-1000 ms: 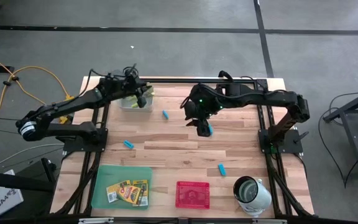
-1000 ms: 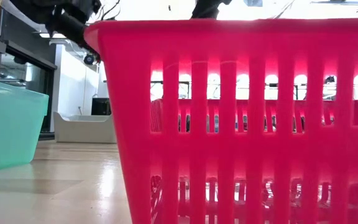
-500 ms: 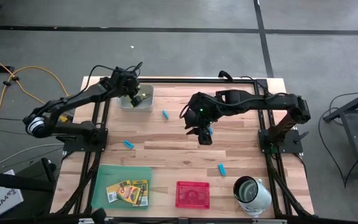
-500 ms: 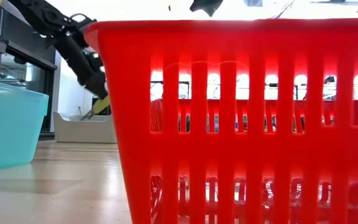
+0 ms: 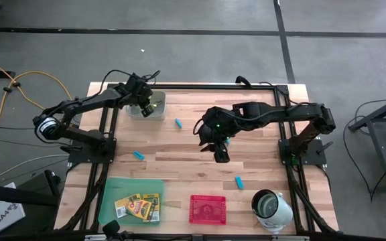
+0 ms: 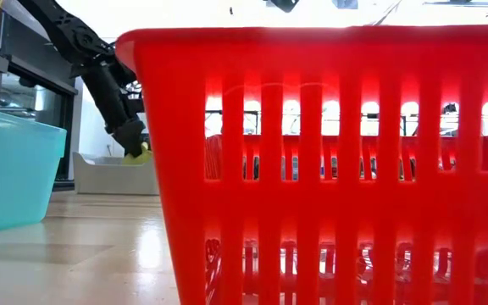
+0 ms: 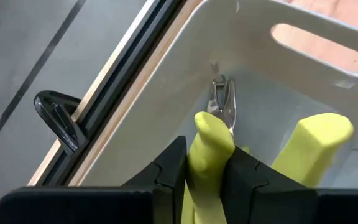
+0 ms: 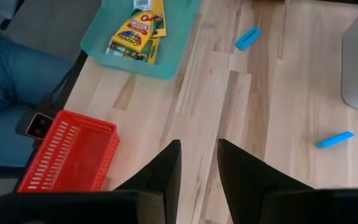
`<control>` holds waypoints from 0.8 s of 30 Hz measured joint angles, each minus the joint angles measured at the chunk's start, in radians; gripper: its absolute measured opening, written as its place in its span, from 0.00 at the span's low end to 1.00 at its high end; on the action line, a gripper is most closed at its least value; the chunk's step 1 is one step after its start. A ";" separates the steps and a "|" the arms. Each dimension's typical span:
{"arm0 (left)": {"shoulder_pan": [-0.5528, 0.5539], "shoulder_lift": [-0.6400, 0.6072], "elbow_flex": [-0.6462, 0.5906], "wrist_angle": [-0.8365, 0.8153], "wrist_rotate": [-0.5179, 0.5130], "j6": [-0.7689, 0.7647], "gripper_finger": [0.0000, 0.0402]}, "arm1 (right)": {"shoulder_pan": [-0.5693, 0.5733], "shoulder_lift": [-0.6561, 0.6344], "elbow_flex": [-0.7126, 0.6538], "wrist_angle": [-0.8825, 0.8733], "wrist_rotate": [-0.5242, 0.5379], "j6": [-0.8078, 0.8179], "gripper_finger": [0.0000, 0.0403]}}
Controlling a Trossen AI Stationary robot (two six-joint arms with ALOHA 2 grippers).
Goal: Pick & Place School Supplies
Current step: Put the green hole puncher into the gray bin, then put the blue eraser into the red bin
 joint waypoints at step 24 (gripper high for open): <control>-0.024 0.002 0.001 -0.010 0.000 0.073 0.40 | 0.019 0.000 0.000 -0.002 0.000 0.026 0.24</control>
